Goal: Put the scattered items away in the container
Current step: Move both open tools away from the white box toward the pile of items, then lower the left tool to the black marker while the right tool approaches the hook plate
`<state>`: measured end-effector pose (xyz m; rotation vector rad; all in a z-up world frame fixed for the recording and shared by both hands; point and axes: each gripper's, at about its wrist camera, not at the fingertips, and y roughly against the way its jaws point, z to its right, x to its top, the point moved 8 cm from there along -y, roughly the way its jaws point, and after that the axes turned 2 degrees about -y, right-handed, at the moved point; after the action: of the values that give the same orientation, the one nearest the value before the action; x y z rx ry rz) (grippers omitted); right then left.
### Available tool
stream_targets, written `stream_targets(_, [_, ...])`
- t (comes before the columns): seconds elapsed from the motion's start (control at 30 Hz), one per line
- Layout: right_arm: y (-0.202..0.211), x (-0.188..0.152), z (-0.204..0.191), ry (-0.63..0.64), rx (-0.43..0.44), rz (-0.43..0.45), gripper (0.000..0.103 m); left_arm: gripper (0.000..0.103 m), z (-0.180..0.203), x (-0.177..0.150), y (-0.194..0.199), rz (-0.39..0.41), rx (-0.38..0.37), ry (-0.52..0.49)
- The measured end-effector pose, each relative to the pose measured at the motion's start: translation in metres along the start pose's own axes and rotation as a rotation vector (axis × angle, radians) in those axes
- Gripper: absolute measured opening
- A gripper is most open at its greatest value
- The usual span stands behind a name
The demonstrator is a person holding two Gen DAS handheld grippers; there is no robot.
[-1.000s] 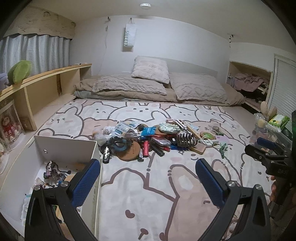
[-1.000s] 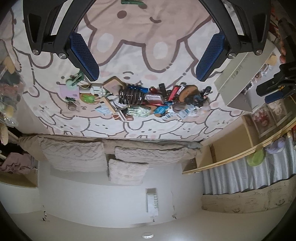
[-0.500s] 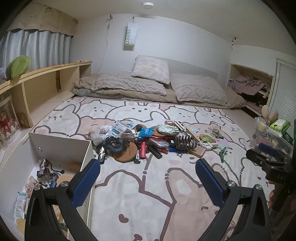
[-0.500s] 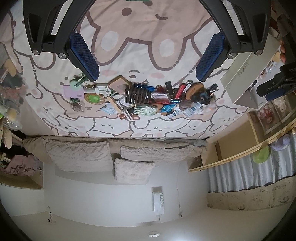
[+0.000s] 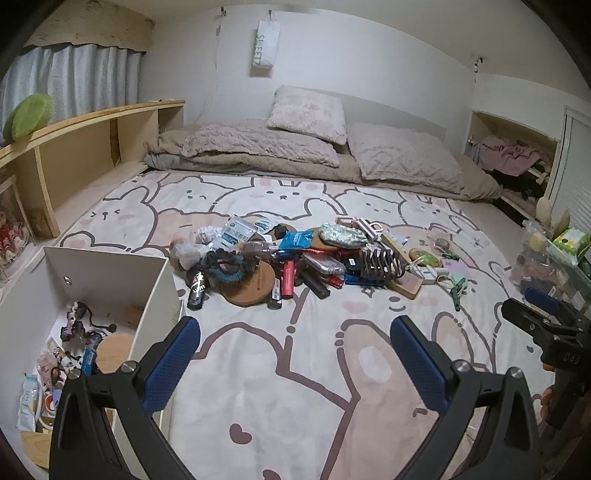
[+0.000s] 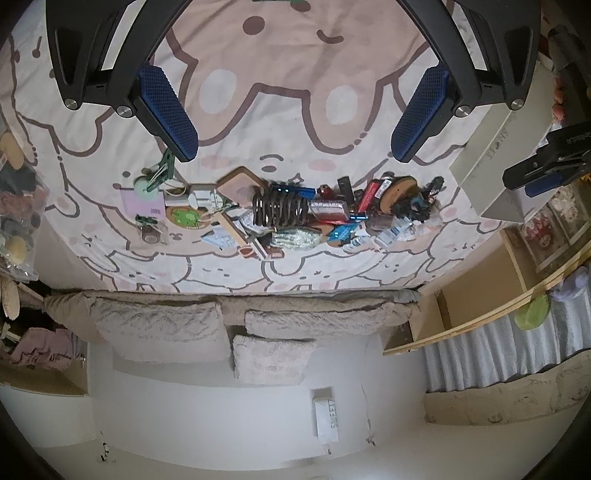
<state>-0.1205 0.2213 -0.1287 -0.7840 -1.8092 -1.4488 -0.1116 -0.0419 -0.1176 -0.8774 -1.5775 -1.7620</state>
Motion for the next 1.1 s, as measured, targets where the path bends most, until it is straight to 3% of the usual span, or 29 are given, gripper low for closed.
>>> stream_targets(0.77, [-0.069, -0.031, 0.027, -0.068, -0.048, -0.129, 0.103, 0.103, 0.001, -0.023, -0.097, -0.097, 0.022, 0.002])
stream_targets(1.1, [-0.117, -0.035, 0.04, -0.104, -0.058, -0.193, 0.103, 0.103, -0.013, -0.027, -0.146, -0.145, 0.001, 0.07])
